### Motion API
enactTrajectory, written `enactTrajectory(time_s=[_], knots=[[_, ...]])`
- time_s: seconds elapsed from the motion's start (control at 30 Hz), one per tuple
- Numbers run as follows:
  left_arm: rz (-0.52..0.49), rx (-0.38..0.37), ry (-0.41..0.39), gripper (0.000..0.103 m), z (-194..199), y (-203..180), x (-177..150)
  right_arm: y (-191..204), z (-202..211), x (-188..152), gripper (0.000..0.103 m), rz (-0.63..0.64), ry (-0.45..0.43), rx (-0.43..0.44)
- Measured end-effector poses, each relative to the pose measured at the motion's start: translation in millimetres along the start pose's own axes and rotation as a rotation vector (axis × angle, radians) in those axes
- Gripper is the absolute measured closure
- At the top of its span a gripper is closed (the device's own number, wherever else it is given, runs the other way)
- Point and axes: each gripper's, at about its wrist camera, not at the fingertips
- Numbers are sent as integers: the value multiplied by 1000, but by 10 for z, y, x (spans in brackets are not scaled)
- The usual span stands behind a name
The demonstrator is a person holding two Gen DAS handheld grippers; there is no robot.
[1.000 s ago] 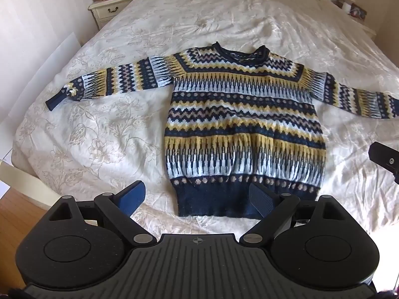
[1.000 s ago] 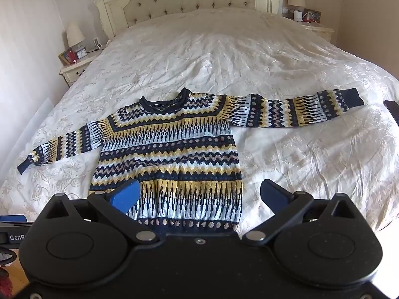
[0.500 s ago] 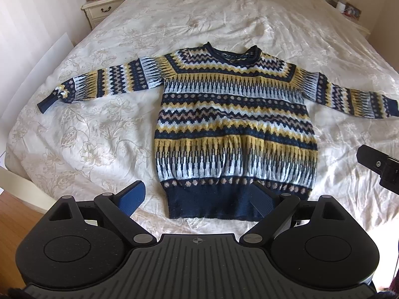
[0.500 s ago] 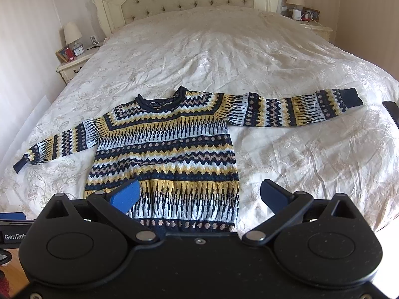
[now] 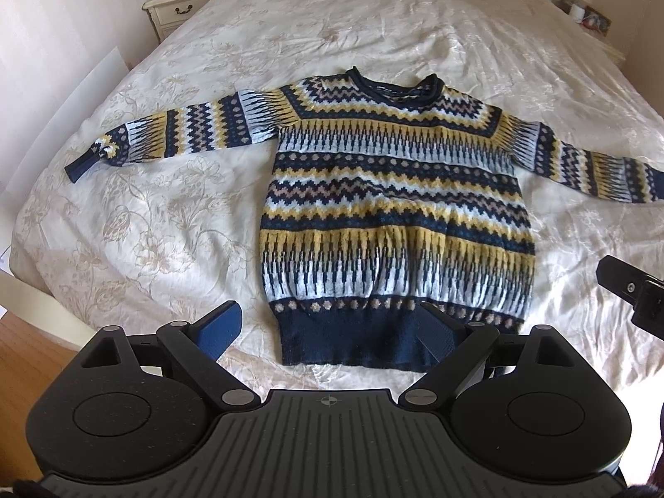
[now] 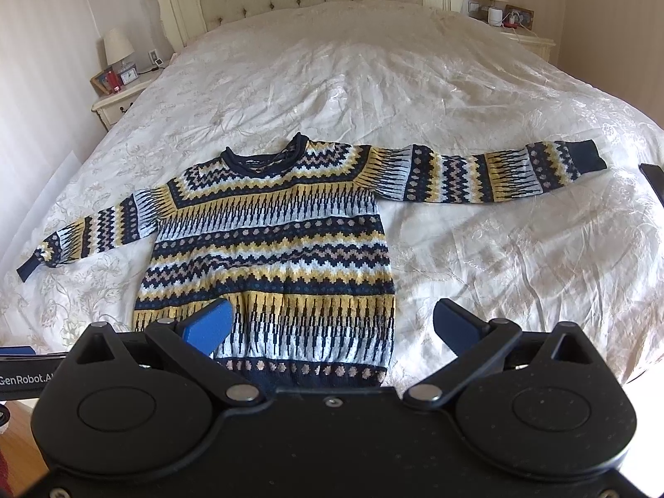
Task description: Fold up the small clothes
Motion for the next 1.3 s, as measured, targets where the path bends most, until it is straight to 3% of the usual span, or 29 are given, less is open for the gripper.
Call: enactTrajectory(time_s=[0.53, 1.0, 1.17, 1.3], knots=[[11, 20, 32, 12, -137, -66, 90, -66, -210, 55, 1, 18, 46, 5], [6, 13, 68, 12, -434, -140, 484, -87, -564, 321, 1, 16, 99, 4], [35, -33, -2, 12, -464, -85, 712, -94, -695, 478, 1, -9, 79, 29], [56, -61, -84, 12, -474, -45, 960, -71, -727, 637, 1, -21, 2, 45]])
Point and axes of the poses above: each gripper's, at about its wrist camera, not at the fingertips, and z roughly against the way its jaws point, y to its left, x to its top, and after that the axes turned 2 degrees about z, right-handed
